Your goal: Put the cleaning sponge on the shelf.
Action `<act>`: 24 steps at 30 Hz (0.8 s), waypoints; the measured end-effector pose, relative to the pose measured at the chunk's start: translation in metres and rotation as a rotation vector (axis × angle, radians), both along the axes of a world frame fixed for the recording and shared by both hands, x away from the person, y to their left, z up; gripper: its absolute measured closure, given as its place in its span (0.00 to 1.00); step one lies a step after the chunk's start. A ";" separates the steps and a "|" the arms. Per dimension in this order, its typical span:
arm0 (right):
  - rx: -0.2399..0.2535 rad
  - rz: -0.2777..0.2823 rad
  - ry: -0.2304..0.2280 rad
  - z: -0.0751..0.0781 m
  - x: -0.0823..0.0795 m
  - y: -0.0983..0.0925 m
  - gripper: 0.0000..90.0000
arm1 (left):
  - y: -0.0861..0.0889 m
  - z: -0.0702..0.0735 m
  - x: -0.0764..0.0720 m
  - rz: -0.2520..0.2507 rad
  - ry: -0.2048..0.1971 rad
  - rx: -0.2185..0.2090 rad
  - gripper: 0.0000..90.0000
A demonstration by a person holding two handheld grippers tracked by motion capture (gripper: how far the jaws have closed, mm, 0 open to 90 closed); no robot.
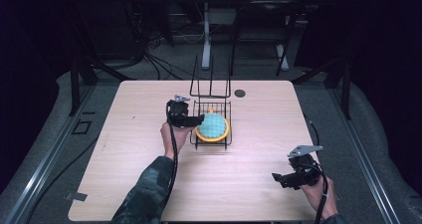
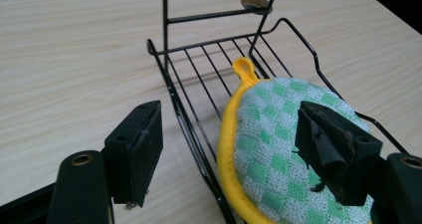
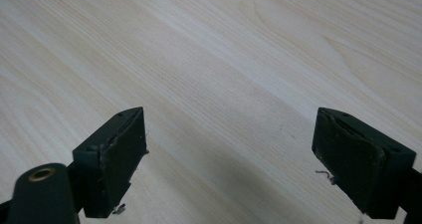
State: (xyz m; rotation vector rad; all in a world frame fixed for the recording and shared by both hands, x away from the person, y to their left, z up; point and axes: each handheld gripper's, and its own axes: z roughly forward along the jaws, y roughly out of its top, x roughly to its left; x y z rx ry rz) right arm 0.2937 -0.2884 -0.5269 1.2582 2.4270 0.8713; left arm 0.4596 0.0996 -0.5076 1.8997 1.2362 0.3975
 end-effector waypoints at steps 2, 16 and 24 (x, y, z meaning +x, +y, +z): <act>0.000 0.001 -0.002 0.000 0.000 0.000 0.15 | 0.007 0.004 -0.003 0.007 0.003 0.003 0.25; -0.010 0.007 -0.009 0.001 0.000 0.000 0.15 | 0.030 0.030 -0.026 -0.047 0.021 0.048 0.00; -0.003 0.002 -0.011 0.002 -0.001 0.001 0.15 | 0.044 0.041 -0.045 -0.070 0.021 0.048 0.00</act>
